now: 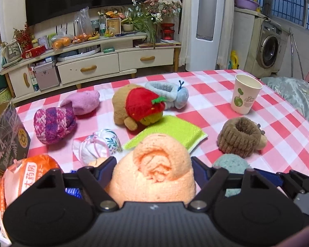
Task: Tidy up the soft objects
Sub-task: 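Carry orange towel and teal ball into the box and open both grippers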
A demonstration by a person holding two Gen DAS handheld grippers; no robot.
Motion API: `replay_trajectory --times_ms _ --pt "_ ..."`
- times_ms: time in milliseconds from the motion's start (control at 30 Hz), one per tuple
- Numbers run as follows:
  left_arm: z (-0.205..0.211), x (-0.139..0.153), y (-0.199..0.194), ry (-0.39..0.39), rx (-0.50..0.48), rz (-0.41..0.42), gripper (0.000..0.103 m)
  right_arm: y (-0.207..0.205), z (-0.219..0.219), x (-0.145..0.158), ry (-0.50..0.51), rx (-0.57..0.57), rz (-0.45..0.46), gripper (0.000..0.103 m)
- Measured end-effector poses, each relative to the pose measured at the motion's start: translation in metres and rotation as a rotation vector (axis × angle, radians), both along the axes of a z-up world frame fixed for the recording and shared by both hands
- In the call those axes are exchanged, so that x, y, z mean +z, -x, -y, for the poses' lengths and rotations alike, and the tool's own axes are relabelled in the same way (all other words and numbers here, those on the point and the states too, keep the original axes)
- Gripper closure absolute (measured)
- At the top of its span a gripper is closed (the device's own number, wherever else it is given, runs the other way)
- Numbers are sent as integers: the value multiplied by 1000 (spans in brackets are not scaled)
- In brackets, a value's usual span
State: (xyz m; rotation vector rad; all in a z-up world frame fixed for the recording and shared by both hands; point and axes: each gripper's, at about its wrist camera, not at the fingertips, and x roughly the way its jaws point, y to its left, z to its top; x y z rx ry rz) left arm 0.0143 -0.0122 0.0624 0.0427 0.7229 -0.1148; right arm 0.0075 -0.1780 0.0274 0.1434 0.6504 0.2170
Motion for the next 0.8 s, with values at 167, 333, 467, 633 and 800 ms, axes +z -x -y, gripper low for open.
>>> replay_trajectory --times_ms 167,333,467,633,800 --pt "-1 1 1 2 -7 -1 32 -3 0 -3 -4 -19 -28 0" --pt "-9 5 3 43 10 0 36 1 -3 -2 30 -33 -14 0" --pt "-16 11 9 65 15 17 36 2 -1 -1 24 -34 -8 6" --pt "-27 25 19 91 26 57 36 4 0 0 26 -42 3 11" --pt "-42 38 26 111 45 91 36 9 -4 2 56 -47 24 13"
